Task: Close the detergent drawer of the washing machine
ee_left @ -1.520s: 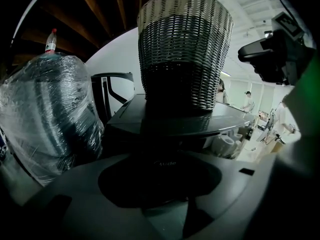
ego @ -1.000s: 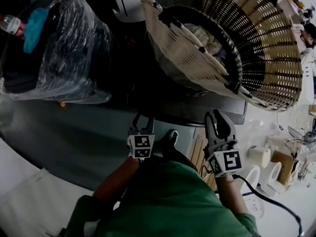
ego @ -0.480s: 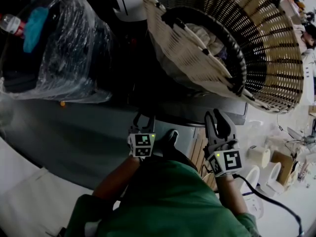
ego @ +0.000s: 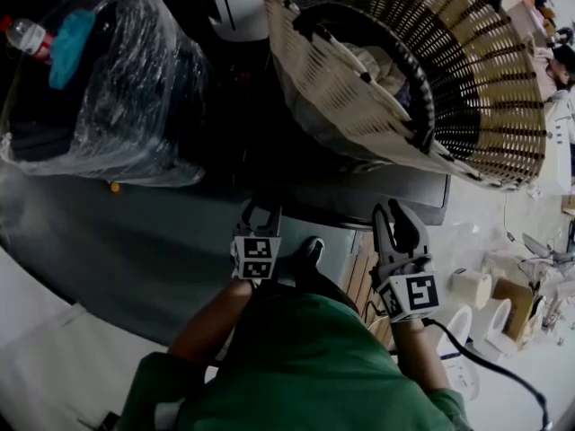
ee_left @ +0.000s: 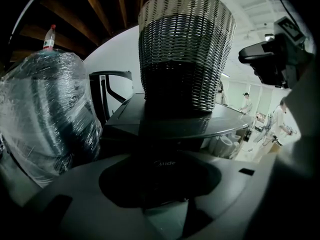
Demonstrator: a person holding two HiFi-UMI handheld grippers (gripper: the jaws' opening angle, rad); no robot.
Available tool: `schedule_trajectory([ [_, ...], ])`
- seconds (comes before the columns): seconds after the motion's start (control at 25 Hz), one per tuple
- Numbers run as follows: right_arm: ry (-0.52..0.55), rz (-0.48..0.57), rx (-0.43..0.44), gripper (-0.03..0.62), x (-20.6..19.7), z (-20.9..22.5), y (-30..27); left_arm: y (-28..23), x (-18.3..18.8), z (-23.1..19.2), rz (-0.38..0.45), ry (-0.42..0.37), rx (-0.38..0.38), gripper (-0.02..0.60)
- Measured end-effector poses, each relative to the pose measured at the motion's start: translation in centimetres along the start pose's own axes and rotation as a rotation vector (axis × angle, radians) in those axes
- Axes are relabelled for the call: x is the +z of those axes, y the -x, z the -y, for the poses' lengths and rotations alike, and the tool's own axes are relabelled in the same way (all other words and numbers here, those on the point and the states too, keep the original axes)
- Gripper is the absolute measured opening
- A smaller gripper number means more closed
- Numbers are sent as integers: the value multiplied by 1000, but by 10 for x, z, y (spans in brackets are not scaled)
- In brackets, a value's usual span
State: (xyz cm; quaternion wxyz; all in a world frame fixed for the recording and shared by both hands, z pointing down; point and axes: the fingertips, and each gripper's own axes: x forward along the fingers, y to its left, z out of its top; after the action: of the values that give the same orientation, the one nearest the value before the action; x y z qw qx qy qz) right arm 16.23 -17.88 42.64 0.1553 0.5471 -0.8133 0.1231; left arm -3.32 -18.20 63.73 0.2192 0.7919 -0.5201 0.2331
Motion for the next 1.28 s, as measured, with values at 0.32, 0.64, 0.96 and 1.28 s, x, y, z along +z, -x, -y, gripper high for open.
schedule_trajectory([
  [0.32, 16, 60, 40, 116, 7, -12, 15, 26, 25, 1, 75, -75, -16, 213],
  [0.64, 14, 95, 74, 114, 19, -26, 26, 94, 97, 2, 227, -83, -13, 213],
  [0.96, 48, 183, 85, 113, 47, -36, 41, 155, 169, 7, 394, -98, -25, 213],
  [1.28, 67, 222, 72, 98, 65, -40, 54, 187, 196, 16, 465, -86, -44, 207],
])
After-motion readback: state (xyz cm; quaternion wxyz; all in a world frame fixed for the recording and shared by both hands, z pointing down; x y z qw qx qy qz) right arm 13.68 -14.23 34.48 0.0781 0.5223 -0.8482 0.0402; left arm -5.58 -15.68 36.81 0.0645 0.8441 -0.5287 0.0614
